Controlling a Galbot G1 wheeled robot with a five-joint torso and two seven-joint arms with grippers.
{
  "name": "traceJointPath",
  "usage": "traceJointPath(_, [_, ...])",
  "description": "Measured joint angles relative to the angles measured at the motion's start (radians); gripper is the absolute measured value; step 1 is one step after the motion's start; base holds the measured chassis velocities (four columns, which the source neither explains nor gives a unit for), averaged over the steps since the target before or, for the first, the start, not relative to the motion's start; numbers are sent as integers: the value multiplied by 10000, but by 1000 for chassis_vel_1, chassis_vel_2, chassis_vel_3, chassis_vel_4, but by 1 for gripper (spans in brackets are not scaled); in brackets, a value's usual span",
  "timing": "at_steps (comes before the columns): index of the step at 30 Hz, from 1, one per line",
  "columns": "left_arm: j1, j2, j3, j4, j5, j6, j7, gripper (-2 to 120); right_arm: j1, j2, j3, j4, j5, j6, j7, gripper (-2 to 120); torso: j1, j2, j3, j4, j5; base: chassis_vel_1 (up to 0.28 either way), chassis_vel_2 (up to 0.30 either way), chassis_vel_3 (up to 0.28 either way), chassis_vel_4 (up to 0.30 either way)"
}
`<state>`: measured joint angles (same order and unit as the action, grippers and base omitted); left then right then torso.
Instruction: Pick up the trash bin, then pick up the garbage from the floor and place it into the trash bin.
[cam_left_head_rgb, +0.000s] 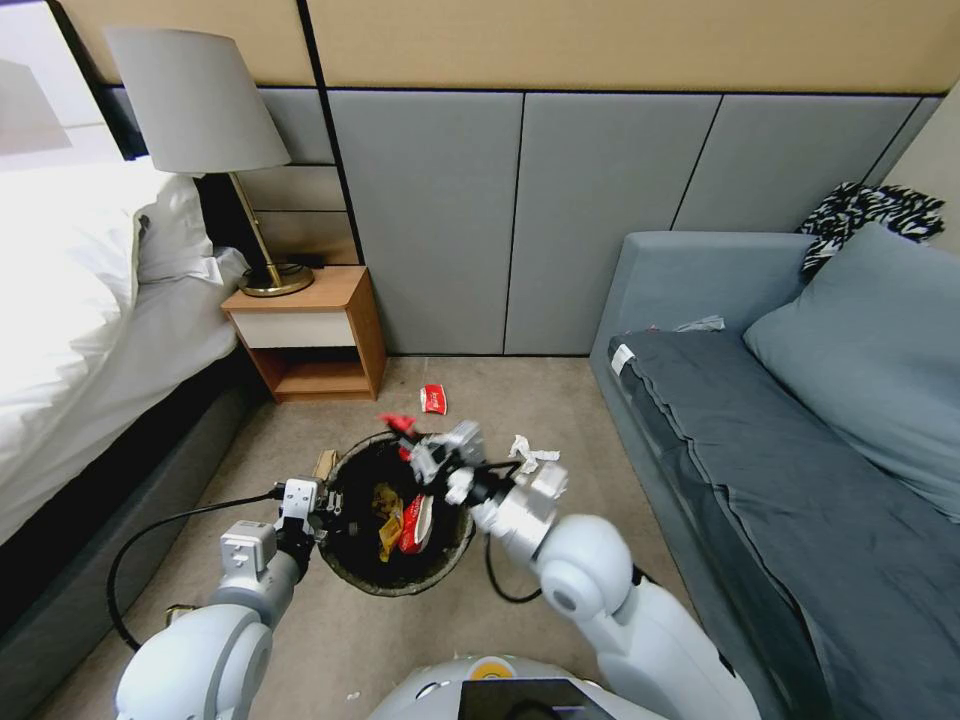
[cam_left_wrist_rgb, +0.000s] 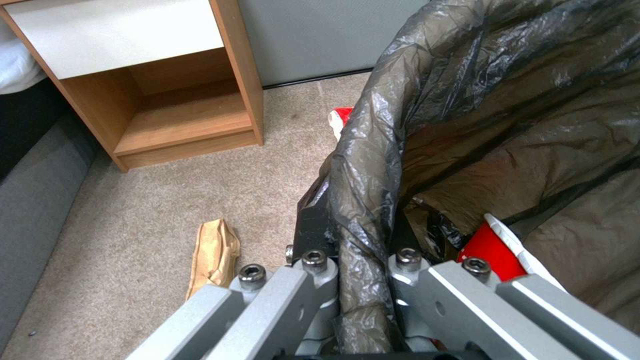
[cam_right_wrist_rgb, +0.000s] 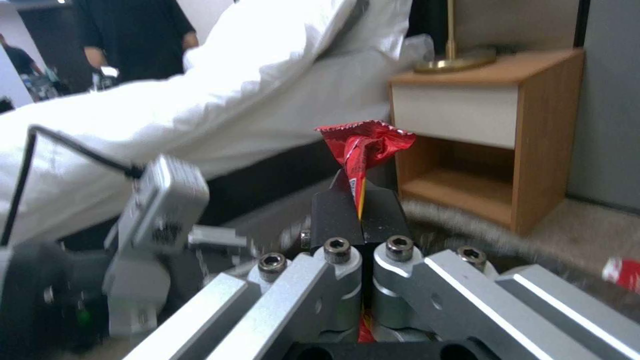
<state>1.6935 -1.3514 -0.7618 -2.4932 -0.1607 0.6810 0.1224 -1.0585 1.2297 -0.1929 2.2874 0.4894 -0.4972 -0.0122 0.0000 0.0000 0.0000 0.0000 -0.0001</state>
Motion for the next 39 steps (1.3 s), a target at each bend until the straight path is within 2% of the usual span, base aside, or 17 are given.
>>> traceJointPath(11, [-85, 21, 6, 6, -13, 16, -1, 1, -396, -113, -296, -44, -346, -399, 144, 3, 0, 0, 0, -1, 1, 0, 0, 0, 0])
traceJointPath(13, [-97, 29, -1, 6, -44, 19, -1, 1, -480, -88, -278, -114, -692, -411, 143, 12, 0, 0, 0, 0, 0, 0, 0, 0, 0])
traceJointPath(15, [-99, 30, -3, 6, -51, 19, 0, 1, -508, -88, -271, -138, -790, -405, 143, 15, 0, 0, 0, 0, 1, 0, 0, 0, 0])
traceJointPath(17, [-101, 31, -6, 6, -65, 20, 5, 1, -571, -88, -267, -165, -923, -388, 184, 27, 0, 0, 0, -1, 0, 0, 0, 0, 0])
traceJointPath(19, [-104, 31, -6, 6, -67, 19, 7, 1, -583, -83, -267, -165, -935, -385, 211, 30, 0, 0, 0, -1, 0, 0, 0, 0, 0])
traceJointPath(22, [-111, 29, -8, 13, -81, 20, 14, 1, -589, -57, -278, -145, -930, -385, 298, 44, 0, 0, 0, 0, 0, 0, 0, 0, 0])
traceJointPath(23, [-111, 29, -8, 13, -81, 20, 14, 1, -589, -57, -278, -145, -930, -385, 298, 44, 0, 0, 0, 0, 0, 0, 0, 0, 0])
traceJointPath(25, [-118, 33, -12, 14, -94, 19, 18, 1, -584, -52, -280, -131, -928, -385, 333, 55, 0, 0, 0, 0, 0, 0, 0, 0, 0])
traceJointPath(27, [-120, 38, -13, 13, -98, 19, 20, 1, -581, -46, -280, -122, -925, -385, 350, 59, 0, 0, 0, -1, 0, 0, 0, 0, 0])
traceJointPath(31, [-129, 52, -12, 14, -104, 20, 30, 1, -579, -1, -250, -71, -911, -380, 423, 78, 0, 0, 0, 0, 1, 0, 0, 0, 0])
traceJointPath(33, [-135, 52, -10, 15, -104, 19, 31, 1, -580, 8, -234, -57, -910, -375, 436, 81, 0, 0, 0, 0, 0, 0, 0, 0, 0])
traceJointPath(34, [-143, 53, -6, 22, -104, 19, 32, 1, -588, 28, -190, -39, -914, -343, 458, 88, 0, 0, 0, 0, 1, 0, 0, 0, 0])
traceJointPath(39, [-139, 54, -4, 27, -104, 17, 32, 1, -644, 83, 179, 115, -941, -221, 507, 100, 0, 0, 0, 0, 0, 0, 0, 0, 0])
